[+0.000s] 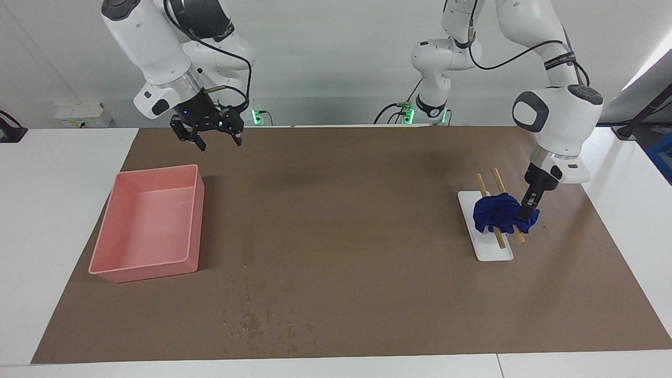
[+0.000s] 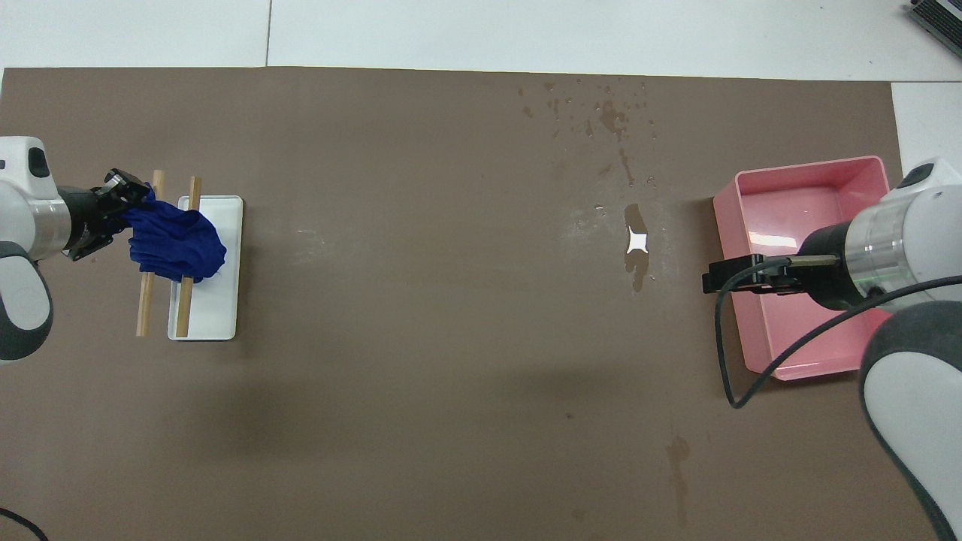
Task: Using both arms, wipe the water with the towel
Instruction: 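Grasp the blue towel on the white tray with the left gripper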
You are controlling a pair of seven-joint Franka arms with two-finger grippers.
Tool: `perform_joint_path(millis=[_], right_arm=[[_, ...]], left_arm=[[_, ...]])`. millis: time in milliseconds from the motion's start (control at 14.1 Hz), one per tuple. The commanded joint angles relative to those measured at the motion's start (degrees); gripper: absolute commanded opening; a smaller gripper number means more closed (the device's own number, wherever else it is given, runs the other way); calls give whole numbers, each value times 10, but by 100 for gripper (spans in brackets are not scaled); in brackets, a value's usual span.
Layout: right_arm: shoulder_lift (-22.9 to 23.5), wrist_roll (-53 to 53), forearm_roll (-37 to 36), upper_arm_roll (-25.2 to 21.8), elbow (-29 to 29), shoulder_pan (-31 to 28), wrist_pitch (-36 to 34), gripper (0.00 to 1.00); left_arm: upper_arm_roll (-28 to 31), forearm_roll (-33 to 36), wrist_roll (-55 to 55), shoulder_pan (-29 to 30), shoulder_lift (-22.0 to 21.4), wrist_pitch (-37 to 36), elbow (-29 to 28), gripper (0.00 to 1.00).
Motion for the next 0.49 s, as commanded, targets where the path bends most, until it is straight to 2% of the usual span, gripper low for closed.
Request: perform_joint_path(millis=[0,212,424], right_arm=[[-18,-10,-1,3,-22,-3,17,100],[-18,-13,-1,3,-23,-3,17,100],[-19,-8,0,3,-24,-3,17,100]], left_arm=[[-1,-44,0,-4,-3,-89,53,0],[1,-152,-17,1,-12,-143,97,0],[-5,-185,-169,-5,-29,-148,130,0]])
